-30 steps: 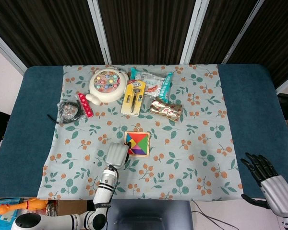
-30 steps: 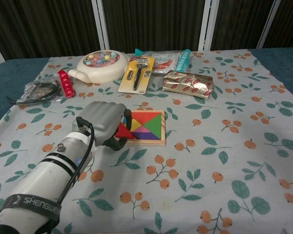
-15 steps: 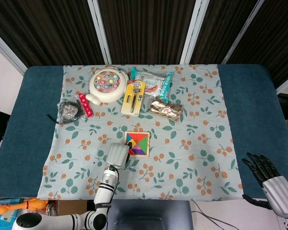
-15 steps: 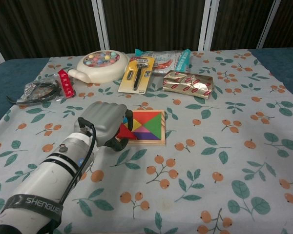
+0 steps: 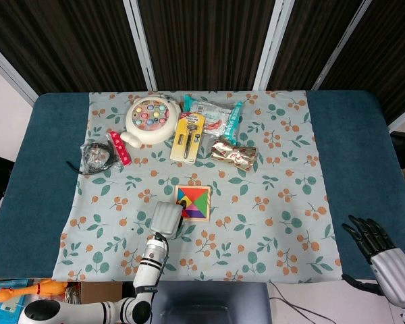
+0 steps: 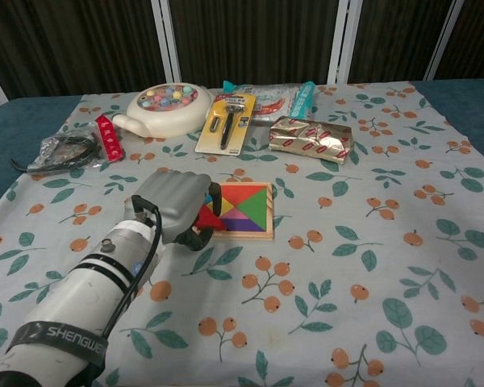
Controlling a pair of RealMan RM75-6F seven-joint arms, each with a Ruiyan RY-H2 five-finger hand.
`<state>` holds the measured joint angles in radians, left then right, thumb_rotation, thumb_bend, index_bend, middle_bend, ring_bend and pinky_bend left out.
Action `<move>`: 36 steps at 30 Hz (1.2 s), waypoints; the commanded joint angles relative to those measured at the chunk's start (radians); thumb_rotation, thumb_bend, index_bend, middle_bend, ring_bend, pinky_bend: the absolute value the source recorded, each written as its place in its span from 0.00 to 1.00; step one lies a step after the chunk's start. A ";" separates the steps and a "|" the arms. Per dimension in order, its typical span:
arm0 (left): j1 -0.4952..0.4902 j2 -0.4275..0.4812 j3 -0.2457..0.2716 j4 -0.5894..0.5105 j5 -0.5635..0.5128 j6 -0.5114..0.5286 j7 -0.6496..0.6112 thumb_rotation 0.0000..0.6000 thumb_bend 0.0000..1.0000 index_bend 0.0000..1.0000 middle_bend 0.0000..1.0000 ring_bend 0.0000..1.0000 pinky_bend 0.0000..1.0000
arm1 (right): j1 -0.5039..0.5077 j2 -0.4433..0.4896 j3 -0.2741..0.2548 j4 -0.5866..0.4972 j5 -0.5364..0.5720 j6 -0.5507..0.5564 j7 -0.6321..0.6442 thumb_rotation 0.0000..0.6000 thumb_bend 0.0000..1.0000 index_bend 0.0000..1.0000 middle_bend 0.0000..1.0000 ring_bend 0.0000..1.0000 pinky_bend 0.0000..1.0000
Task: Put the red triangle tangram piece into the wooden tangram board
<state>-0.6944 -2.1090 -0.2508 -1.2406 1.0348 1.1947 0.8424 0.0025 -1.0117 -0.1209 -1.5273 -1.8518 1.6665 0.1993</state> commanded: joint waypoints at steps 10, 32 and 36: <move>-0.003 -0.002 0.006 -0.004 0.009 0.005 -0.005 1.00 0.38 0.35 1.00 1.00 1.00 | -0.002 -0.001 0.000 0.003 -0.003 0.005 0.003 1.00 0.15 0.00 0.00 0.00 0.00; 0.043 0.091 0.012 -0.108 -0.012 0.052 0.017 1.00 0.38 0.37 1.00 1.00 1.00 | -0.004 -0.004 -0.001 0.003 -0.008 0.007 -0.008 1.00 0.15 0.00 0.00 0.00 0.00; 0.039 0.091 0.014 -0.112 -0.028 0.045 0.033 1.00 0.38 0.37 1.00 1.00 1.00 | -0.004 -0.004 -0.002 0.002 -0.010 0.006 -0.010 1.00 0.15 0.00 0.00 0.00 0.00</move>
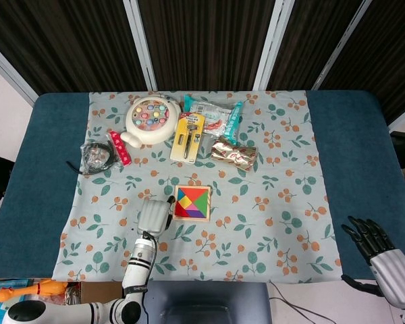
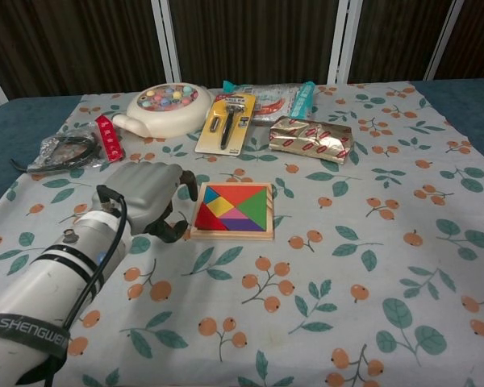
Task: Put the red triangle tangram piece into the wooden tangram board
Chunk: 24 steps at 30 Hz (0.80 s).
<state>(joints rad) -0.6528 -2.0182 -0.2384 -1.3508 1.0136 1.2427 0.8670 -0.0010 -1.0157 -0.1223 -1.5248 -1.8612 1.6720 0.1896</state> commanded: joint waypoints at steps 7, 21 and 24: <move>-0.006 -0.004 0.004 -0.001 -0.013 -0.005 0.014 1.00 0.38 0.37 1.00 1.00 1.00 | -0.003 -0.001 0.000 0.002 -0.002 0.007 0.002 1.00 0.15 0.00 0.00 0.00 0.00; -0.011 -0.009 0.010 0.013 -0.024 -0.009 0.009 1.00 0.38 0.39 1.00 1.00 1.00 | -0.001 0.000 0.001 0.001 0.002 0.003 0.003 1.00 0.15 0.00 0.00 0.00 0.00; -0.011 -0.010 0.011 0.015 -0.025 -0.009 0.008 1.00 0.37 0.39 1.00 1.00 1.00 | -0.001 0.001 0.001 0.002 0.001 0.004 0.005 1.00 0.15 0.00 0.00 0.00 0.00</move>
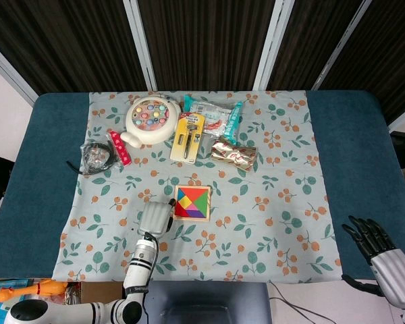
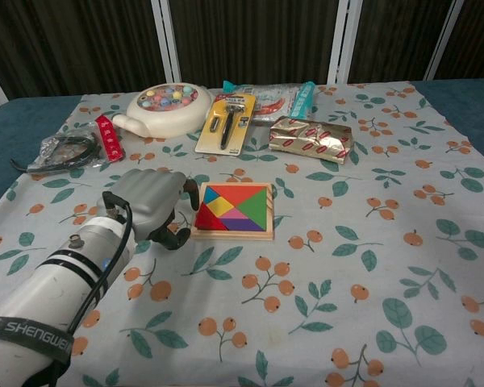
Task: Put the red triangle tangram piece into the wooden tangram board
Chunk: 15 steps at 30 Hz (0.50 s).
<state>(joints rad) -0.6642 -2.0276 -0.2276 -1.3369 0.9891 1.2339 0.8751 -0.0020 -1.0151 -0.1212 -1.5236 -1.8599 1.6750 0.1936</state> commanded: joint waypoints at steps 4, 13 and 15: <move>-0.001 -0.003 0.002 0.004 -0.006 -0.004 -0.001 1.00 0.37 0.39 1.00 1.00 1.00 | -0.002 0.000 0.000 0.002 0.000 0.005 0.004 1.00 0.15 0.00 0.00 0.00 0.00; -0.006 -0.010 0.011 0.008 0.005 -0.003 -0.003 1.00 0.37 0.40 1.00 1.00 1.00 | -0.002 0.001 0.000 0.003 0.000 0.005 0.006 1.00 0.15 0.00 0.00 0.00 0.00; -0.005 -0.011 0.013 0.006 0.007 -0.001 -0.004 1.00 0.37 0.40 1.00 1.00 1.00 | -0.002 0.001 0.000 0.003 0.000 0.006 0.006 1.00 0.15 0.00 0.00 0.00 0.00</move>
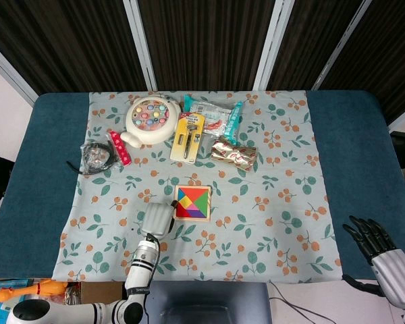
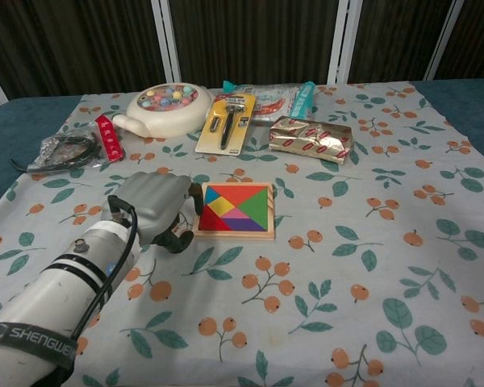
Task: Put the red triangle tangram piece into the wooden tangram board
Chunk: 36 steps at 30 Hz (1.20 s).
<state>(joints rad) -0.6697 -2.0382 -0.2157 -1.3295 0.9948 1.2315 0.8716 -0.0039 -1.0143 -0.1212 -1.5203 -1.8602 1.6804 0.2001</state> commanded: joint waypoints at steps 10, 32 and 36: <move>0.000 -0.010 0.008 0.013 0.002 0.005 0.011 1.00 0.37 0.36 1.00 1.00 1.00 | -0.001 0.000 -0.001 0.000 -0.001 0.001 0.001 1.00 0.15 0.00 0.00 0.00 0.00; 0.083 0.133 0.121 -0.177 0.158 0.117 -0.043 1.00 0.37 0.28 1.00 1.00 1.00 | -0.003 0.000 0.000 0.003 0.001 0.002 -0.006 1.00 0.15 0.00 0.00 0.00 0.00; 0.191 0.311 0.262 -0.289 0.308 0.217 -0.219 1.00 0.38 0.23 0.82 0.87 0.93 | -0.005 -0.002 0.001 0.001 0.005 0.001 -0.013 1.00 0.15 0.00 0.00 0.00 0.00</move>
<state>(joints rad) -0.5585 -1.8471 -0.0532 -1.5342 1.2008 1.3734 0.7714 -0.0085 -1.0161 -0.1204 -1.5185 -1.8562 1.6820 0.1886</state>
